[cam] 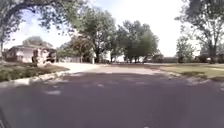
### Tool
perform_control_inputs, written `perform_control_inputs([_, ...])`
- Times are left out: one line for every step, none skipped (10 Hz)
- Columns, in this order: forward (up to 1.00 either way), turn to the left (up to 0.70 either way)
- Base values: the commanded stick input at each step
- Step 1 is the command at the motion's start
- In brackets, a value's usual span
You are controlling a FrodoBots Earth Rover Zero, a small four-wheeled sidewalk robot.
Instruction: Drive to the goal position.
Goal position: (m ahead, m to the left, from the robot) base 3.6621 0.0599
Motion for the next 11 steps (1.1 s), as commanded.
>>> perform_control_inputs([1.0, 0.0])
perform_control_inputs([1.0, 0.0])
perform_control_inputs([1.0, 0.0])
perform_control_inputs([1.0, 0.0])
perform_control_inputs([1.0, 0.0])
perform_control_inputs([1.0, 0.0])
perform_control_inputs([1.0, 0.0])
perform_control_inputs([1.0, 0.0])
perform_control_inputs([1.0, 0.0])
perform_control_inputs([1.0, 0.0])
perform_control_inputs([1.0, 0.0])
